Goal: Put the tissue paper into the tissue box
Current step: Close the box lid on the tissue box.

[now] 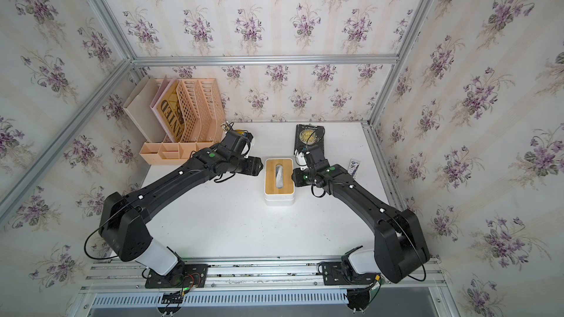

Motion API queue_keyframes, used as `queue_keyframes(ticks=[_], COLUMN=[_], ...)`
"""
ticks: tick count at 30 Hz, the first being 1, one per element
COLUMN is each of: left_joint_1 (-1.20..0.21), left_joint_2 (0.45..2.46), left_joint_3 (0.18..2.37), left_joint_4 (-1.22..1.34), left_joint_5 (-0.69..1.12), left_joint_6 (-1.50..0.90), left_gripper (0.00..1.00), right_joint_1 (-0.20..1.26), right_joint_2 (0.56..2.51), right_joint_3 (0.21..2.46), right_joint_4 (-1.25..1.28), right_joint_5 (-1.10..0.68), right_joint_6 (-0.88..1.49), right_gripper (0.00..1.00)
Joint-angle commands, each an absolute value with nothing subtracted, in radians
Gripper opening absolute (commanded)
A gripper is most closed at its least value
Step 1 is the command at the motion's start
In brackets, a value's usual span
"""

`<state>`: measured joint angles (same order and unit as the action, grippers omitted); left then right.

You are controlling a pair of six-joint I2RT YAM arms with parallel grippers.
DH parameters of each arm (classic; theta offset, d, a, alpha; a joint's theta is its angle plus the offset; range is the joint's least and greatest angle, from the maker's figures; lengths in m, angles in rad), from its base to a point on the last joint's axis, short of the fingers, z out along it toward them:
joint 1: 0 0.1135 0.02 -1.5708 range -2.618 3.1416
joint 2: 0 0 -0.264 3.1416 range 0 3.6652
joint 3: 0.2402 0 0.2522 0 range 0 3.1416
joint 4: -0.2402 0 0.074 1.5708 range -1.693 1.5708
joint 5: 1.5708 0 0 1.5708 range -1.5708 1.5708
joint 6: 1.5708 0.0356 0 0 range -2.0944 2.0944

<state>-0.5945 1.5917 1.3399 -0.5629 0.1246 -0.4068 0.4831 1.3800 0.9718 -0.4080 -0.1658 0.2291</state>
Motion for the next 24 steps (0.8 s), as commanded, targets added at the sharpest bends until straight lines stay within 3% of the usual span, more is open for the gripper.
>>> queue_keyframes(ticks=[1, 8, 24], left_joint_1=[-0.576, -0.564, -0.541], left_joint_2=[1.562, 1.526, 1.626], left_joint_3=[1.299, 1.160, 1.169], left_joint_4=[-0.524, -0.310, -0.228], left_joint_5=[0.188, 0.244, 0.304], left_joint_6=[-0.376, -0.358, -0.361], left_gripper=[0.76, 0.79, 0.80], right_joint_1=[0.483, 0.483, 0.466], right_joint_2=[1.362, 1.359, 1.474], right_joint_3=[0.977, 1.037, 1.049], right_joint_4=[-0.375, -0.424, -0.331], right_joint_5=[-0.164, -0.130, -0.182], right_joint_6=[0.255, 0.241, 0.216], right_gripper=[0.42, 0.46, 0.58])
